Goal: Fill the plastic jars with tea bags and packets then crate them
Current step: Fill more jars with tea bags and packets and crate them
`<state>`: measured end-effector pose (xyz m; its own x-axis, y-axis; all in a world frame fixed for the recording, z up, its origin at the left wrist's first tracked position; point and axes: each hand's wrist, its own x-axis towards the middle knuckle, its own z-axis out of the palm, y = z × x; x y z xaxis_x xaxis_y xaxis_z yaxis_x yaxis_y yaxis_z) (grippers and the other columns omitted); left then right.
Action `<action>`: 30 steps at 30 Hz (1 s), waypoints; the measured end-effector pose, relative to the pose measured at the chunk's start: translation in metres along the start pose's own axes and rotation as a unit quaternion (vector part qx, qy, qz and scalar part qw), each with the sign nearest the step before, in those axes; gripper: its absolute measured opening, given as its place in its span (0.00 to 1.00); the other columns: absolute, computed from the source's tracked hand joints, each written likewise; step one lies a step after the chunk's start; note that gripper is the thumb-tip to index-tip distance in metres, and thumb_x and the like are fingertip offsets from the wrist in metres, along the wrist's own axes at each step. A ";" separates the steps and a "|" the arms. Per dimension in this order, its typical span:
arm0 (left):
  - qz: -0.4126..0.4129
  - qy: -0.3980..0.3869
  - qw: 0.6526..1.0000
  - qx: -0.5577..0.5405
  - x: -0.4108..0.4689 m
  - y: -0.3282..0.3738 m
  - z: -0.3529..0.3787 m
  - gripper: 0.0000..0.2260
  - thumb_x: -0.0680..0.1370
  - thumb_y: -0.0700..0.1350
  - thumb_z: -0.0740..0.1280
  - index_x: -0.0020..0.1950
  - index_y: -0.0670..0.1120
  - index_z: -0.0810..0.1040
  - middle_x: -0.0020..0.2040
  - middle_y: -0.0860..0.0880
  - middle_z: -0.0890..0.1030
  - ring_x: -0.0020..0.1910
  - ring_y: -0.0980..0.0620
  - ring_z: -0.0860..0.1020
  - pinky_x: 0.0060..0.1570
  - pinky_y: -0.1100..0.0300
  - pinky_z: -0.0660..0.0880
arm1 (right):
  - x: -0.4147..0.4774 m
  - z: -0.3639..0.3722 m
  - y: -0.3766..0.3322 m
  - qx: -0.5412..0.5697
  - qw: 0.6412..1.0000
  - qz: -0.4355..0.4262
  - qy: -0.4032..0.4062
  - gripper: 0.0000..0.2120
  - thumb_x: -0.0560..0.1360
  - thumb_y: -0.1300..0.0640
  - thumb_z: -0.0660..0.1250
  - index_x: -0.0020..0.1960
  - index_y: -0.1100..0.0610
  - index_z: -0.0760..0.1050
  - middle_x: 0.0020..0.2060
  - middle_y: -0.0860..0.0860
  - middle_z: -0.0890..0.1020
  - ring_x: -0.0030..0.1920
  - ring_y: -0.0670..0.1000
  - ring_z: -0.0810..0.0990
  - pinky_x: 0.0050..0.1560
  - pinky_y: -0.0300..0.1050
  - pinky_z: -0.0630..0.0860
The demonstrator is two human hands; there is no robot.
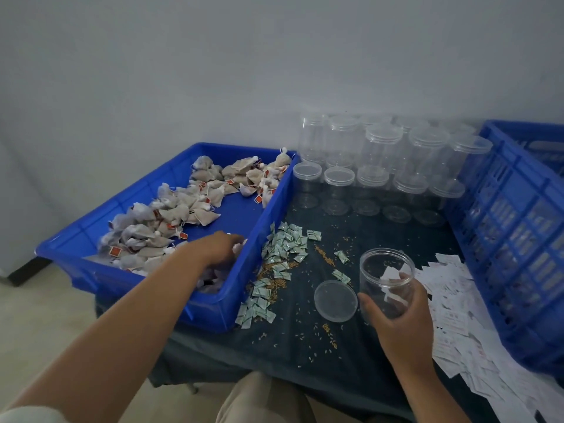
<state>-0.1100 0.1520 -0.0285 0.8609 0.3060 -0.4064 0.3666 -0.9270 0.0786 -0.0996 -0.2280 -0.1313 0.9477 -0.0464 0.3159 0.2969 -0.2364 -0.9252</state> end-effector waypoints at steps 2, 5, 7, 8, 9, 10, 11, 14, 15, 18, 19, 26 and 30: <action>0.016 0.060 0.998 0.003 0.007 0.002 0.006 0.11 0.84 0.44 0.63 0.65 0.51 0.79 0.65 0.42 0.80 0.57 0.43 0.79 0.56 0.50 0.76 | 0.001 0.000 0.001 0.001 1.000 0.007 0.002 0.42 0.60 0.31 0.78 0.67 0.49 0.73 0.57 0.37 0.79 0.54 0.25 0.76 0.45 0.19 0.72; 0.013 0.136 0.989 -0.063 0.012 0.002 0.004 0.14 0.86 0.49 0.62 0.42 0.45 0.73 0.48 0.40 0.81 0.42 0.46 0.74 0.42 0.52 0.68 | 0.002 0.001 0.003 0.003 1.000 0.011 0.003 0.42 0.60 0.31 0.78 0.67 0.48 0.73 0.58 0.35 0.79 0.54 0.26 0.77 0.44 0.25 0.74; -0.009 0.190 0.970 -0.150 0.011 -0.001 0.000 0.15 0.84 0.51 0.65 0.40 0.45 0.72 0.42 0.44 0.78 0.38 0.48 0.73 0.36 0.52 0.66 | 0.002 0.001 0.004 -0.002 1.000 0.010 0.005 0.41 0.60 0.30 0.78 0.67 0.46 0.73 0.57 0.34 0.79 0.54 0.25 0.77 0.48 0.28 0.73; -0.022 0.215 0.956 -0.200 0.008 -0.002 -0.002 0.14 0.83 0.50 0.66 0.41 0.44 0.74 0.41 0.45 0.79 0.38 0.49 0.75 0.35 0.53 0.67 | 0.001 0.001 0.005 -0.005 1.000 0.009 0.005 0.41 0.60 0.30 0.78 0.67 0.46 0.73 0.57 0.35 0.79 0.54 0.25 0.77 0.48 0.30 0.73; -0.028 0.240 0.939 -0.245 0.007 -0.004 -0.004 0.12 0.82 0.50 0.67 0.43 0.43 0.76 0.41 0.45 0.80 0.38 0.48 0.76 0.36 0.53 0.68 | 0.001 0.001 0.005 -0.007 1.000 0.009 0.005 0.41 0.60 0.30 0.78 0.67 0.46 0.73 0.58 0.35 0.79 0.55 0.26 0.77 0.48 0.30 0.73; -0.033 0.261 0.921 -0.288 0.003 -0.005 -0.006 0.11 0.81 0.50 0.67 0.45 0.43 0.78 0.41 0.46 0.81 0.39 0.47 0.78 0.37 0.53 0.70 | 0.001 0.000 0.005 -0.008 1.000 0.010 0.004 0.41 0.60 0.30 0.78 0.67 0.46 0.73 0.58 0.34 0.79 0.55 0.26 0.77 0.48 0.29 0.73; -0.032 0.280 0.901 -0.329 -0.001 -0.005 -0.009 0.11 0.81 0.50 0.67 0.46 0.42 0.79 0.41 0.46 0.81 0.39 0.46 0.78 0.37 0.53 0.71 | 0.002 0.000 0.005 -0.008 1.000 0.010 0.001 0.40 0.60 0.30 0.78 0.67 0.45 0.72 0.58 0.34 0.79 0.55 0.27 0.77 0.48 0.28 0.73; -0.017 0.320 0.839 -0.439 -0.017 -0.001 -0.020 0.11 0.80 0.51 0.65 0.46 0.45 0.80 0.39 0.48 0.80 0.39 0.49 0.76 0.38 0.53 0.71 | 0.001 0.000 0.005 -0.007 1.000 0.003 -0.010 0.38 0.60 0.31 0.79 0.65 0.43 0.72 0.58 0.35 0.79 0.55 0.29 0.79 0.45 0.28 0.76; -0.014 0.325 0.824 -0.464 -0.023 0.002 -0.026 0.10 0.80 0.51 0.65 0.46 0.47 0.80 0.40 0.49 0.80 0.40 0.49 0.76 0.38 0.54 0.71 | 0.001 0.000 0.005 -0.009 1.000 -0.001 -0.016 0.39 0.60 0.31 0.80 0.66 0.44 0.73 0.58 0.35 0.80 0.56 0.30 0.79 0.46 0.28 0.77; 0.016 0.316 0.811 -0.492 -0.045 0.020 -0.046 0.09 0.79 0.54 0.63 0.46 0.52 0.80 0.40 0.52 0.81 0.41 0.50 0.77 0.39 0.54 0.71 | -0.001 0.000 0.006 -0.014 0.999 -0.012 -0.039 0.40 0.62 0.28 0.81 0.67 0.43 0.73 0.59 0.34 0.80 0.58 0.34 0.80 0.48 0.30 0.79; 0.031 0.317 0.816 -0.482 -0.053 0.028 -0.053 0.09 0.79 0.55 0.63 0.46 0.53 0.80 0.39 0.55 0.81 0.41 0.52 0.77 0.38 0.55 0.70 | -0.001 0.000 0.007 -0.014 0.999 -0.014 -0.046 0.40 0.62 0.28 0.81 0.68 0.42 0.73 0.59 0.34 0.80 0.58 0.34 0.81 0.49 0.29 0.79; 0.198 0.237 0.814 -0.491 -0.077 0.101 -0.072 0.08 0.82 0.48 0.64 0.45 0.55 0.80 0.36 0.59 0.83 0.38 0.60 0.82 0.46 0.58 0.81 | -0.001 -0.001 0.009 -0.029 0.996 -0.041 -0.072 0.46 0.61 0.25 0.78 0.70 0.48 0.73 0.61 0.42 0.82 0.59 0.45 0.84 0.56 0.49 0.85; 0.228 0.146 0.850 -0.452 -0.075 0.140 -0.054 0.09 0.86 0.47 0.63 0.49 0.49 0.81 0.35 0.57 0.84 0.39 0.59 0.84 0.42 0.61 0.83 | -0.003 -0.001 -0.001 -0.015 0.995 -0.050 -0.084 0.36 0.63 0.29 0.81 0.66 0.37 0.72 0.59 0.33 0.81 0.57 0.39 0.84 0.53 0.36 0.82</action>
<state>-0.1040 0.0111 0.0620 0.9888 0.1221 0.0864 -0.0210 -0.4589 0.8882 -0.1024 -0.2292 -0.1310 0.9204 0.1412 0.3646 0.3898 -0.2601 -0.8834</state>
